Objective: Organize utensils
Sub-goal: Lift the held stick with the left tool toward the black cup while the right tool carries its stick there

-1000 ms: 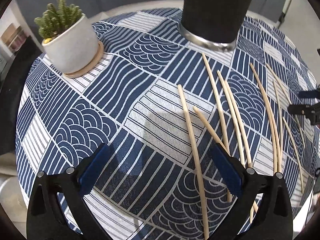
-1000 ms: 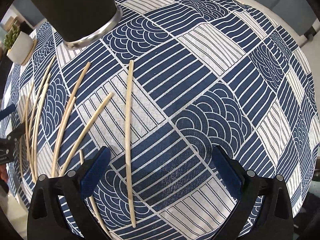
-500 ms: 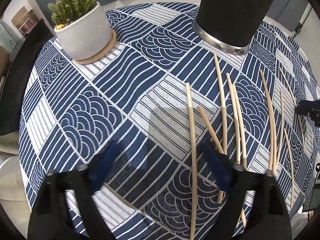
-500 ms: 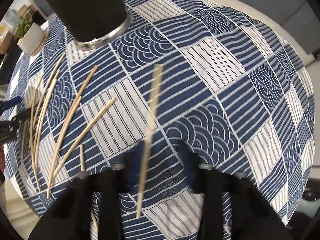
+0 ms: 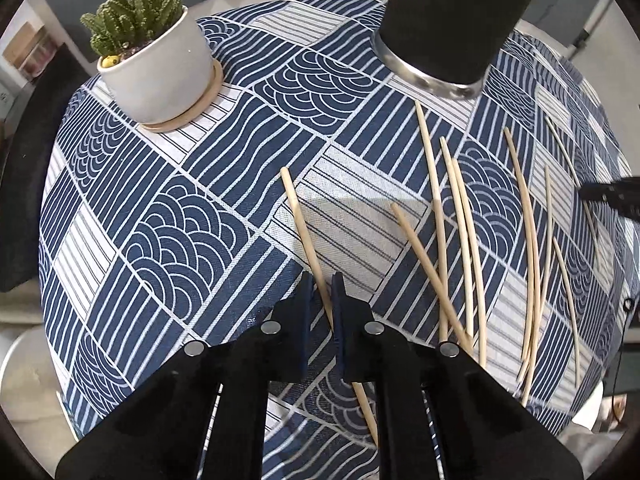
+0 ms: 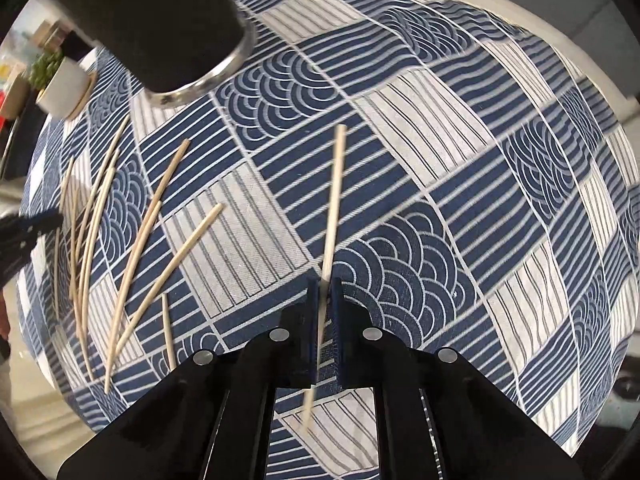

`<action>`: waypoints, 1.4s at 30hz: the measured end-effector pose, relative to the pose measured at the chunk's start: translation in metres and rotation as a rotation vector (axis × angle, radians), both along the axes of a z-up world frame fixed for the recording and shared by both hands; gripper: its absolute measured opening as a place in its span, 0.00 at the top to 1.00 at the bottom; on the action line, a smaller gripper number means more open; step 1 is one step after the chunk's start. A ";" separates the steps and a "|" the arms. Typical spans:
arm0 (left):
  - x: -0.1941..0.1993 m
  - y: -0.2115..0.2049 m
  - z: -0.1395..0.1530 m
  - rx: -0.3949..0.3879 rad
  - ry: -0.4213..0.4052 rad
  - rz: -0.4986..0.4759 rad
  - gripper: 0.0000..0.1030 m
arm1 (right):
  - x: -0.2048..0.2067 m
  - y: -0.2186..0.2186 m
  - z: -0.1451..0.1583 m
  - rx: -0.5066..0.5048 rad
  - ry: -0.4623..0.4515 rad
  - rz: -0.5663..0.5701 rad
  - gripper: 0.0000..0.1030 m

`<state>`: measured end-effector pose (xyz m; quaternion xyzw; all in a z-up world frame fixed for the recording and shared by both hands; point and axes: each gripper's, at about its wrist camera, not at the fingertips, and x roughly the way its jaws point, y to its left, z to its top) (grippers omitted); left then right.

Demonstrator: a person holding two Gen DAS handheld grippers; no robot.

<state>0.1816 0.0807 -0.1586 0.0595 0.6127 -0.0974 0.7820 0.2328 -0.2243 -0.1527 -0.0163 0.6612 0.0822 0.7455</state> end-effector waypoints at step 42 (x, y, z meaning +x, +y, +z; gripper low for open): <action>0.032 -0.022 0.143 -0.069 -0.267 0.151 0.95 | 0.025 -0.021 0.179 0.275 -0.503 0.175 0.96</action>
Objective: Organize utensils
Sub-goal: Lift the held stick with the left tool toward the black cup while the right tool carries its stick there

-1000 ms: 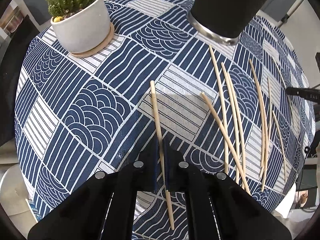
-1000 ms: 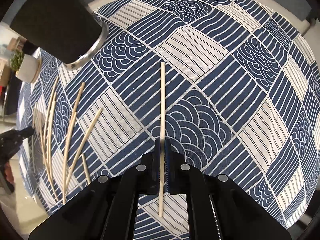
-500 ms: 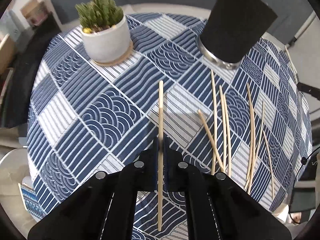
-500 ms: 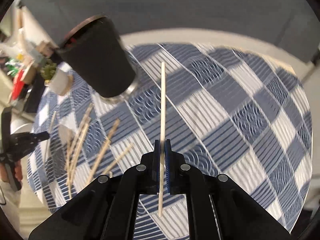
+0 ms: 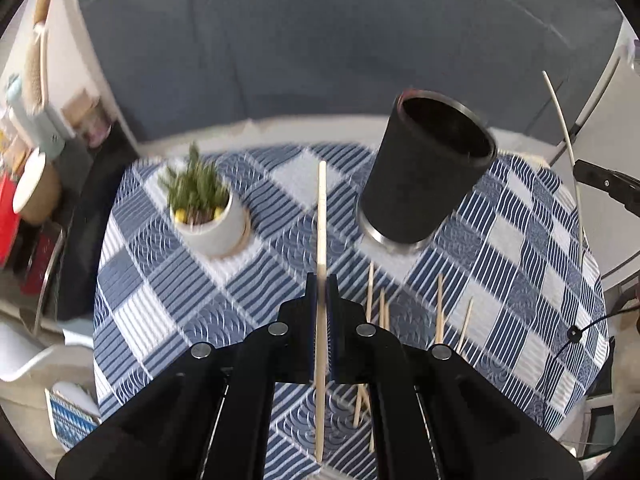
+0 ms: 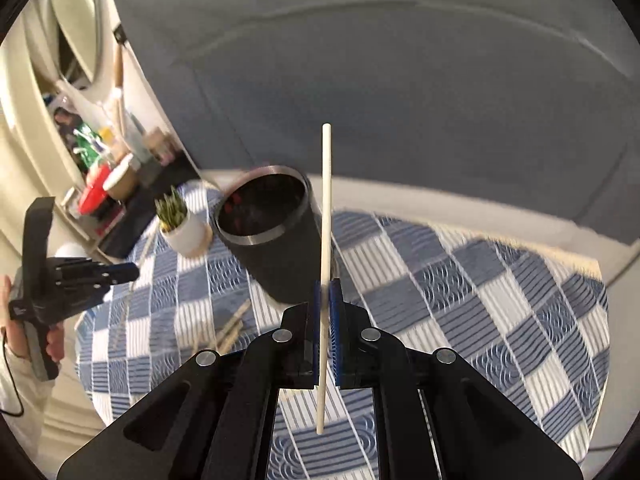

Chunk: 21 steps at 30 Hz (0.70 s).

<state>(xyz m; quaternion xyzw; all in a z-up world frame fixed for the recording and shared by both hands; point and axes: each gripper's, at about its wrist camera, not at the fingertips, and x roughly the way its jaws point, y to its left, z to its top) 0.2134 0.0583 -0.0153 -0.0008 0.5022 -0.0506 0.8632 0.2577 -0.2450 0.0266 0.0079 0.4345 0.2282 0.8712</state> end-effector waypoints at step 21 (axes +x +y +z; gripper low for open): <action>0.098 -0.061 0.098 -0.150 -0.282 -0.219 0.95 | 0.040 0.031 0.045 0.228 -0.209 -0.099 0.95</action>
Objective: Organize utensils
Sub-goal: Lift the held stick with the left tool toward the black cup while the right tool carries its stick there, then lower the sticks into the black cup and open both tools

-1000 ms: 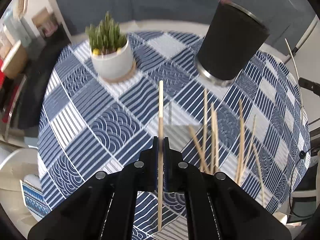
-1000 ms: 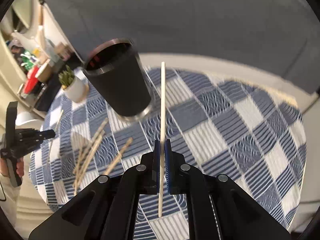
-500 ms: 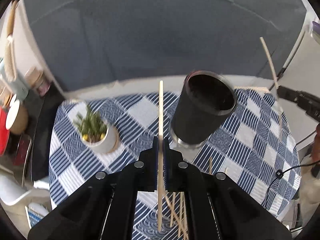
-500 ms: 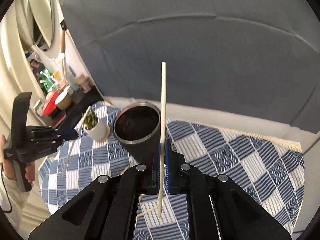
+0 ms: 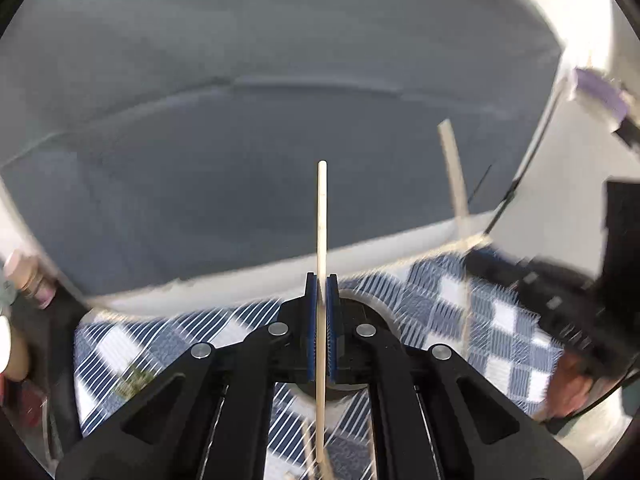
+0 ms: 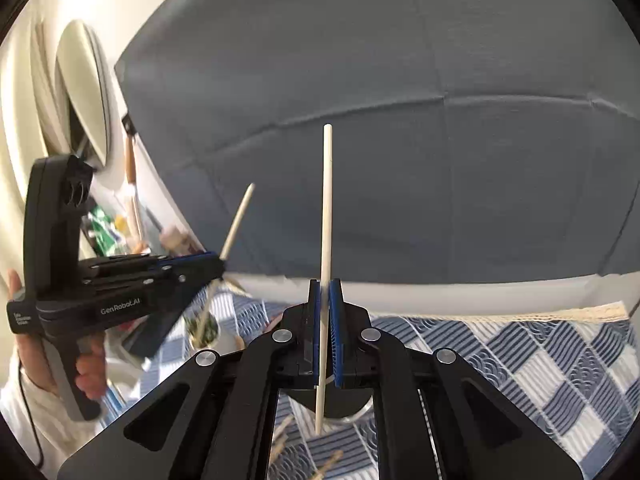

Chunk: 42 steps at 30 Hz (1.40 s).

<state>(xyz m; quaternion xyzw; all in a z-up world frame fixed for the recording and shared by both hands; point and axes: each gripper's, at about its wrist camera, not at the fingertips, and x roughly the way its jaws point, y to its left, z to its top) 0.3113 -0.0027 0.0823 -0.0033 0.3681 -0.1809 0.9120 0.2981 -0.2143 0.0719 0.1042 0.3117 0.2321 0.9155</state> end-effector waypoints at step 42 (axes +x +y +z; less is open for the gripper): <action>-0.010 0.018 -0.106 -0.251 -0.141 0.042 0.95 | 0.030 0.030 -0.085 0.001 -0.063 0.140 0.92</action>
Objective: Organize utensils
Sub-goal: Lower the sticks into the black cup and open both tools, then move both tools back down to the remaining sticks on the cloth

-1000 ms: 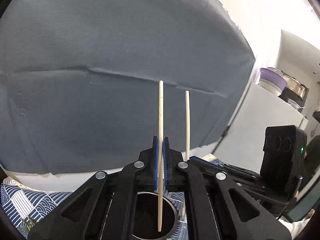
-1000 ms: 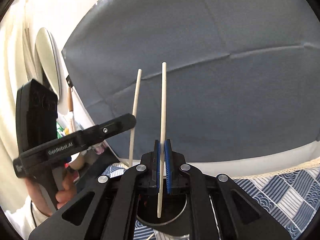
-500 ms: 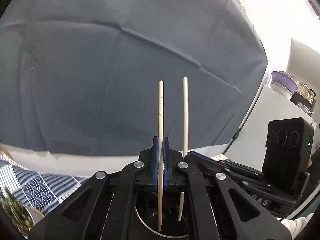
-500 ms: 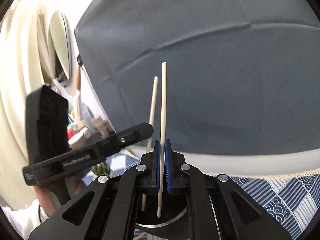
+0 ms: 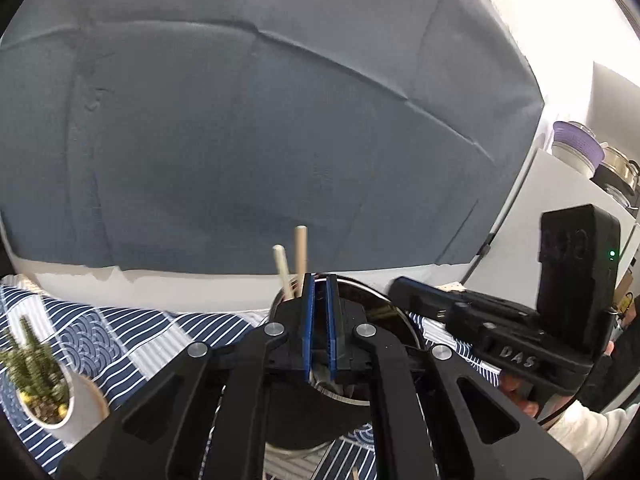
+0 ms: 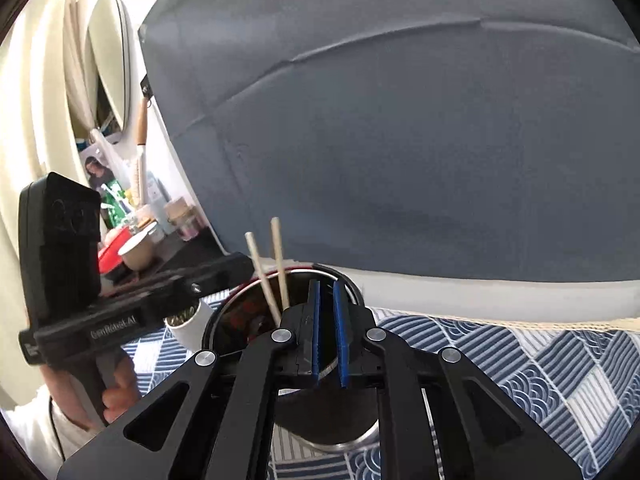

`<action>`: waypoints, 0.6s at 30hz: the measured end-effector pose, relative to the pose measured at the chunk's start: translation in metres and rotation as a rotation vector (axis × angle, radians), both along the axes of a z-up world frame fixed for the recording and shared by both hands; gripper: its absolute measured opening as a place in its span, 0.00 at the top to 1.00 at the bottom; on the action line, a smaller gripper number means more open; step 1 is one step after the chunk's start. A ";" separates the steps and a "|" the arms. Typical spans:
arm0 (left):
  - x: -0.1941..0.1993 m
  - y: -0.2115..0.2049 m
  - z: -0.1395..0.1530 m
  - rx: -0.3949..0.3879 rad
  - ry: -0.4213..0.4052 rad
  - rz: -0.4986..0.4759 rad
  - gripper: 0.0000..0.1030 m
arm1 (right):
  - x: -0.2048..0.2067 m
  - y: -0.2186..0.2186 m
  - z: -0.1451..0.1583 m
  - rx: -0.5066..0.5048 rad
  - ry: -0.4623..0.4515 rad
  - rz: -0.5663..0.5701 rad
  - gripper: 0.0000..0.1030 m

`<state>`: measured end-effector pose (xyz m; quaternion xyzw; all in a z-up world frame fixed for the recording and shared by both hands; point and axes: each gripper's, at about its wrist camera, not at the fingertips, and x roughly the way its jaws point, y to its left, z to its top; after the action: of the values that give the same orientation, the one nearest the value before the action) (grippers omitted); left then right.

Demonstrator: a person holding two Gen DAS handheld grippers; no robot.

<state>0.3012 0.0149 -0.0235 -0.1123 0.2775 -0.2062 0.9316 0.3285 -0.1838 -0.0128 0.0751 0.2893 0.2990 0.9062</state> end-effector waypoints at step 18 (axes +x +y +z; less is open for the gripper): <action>-0.069 0.028 -0.035 0.126 0.249 0.072 0.42 | -0.068 -0.026 -0.003 -0.197 0.076 -0.085 0.42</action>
<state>0.2322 0.0426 -0.0582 -0.0882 0.3990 -0.1391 0.9021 0.2601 -0.2093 -0.0153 0.0091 0.3481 0.2273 0.9094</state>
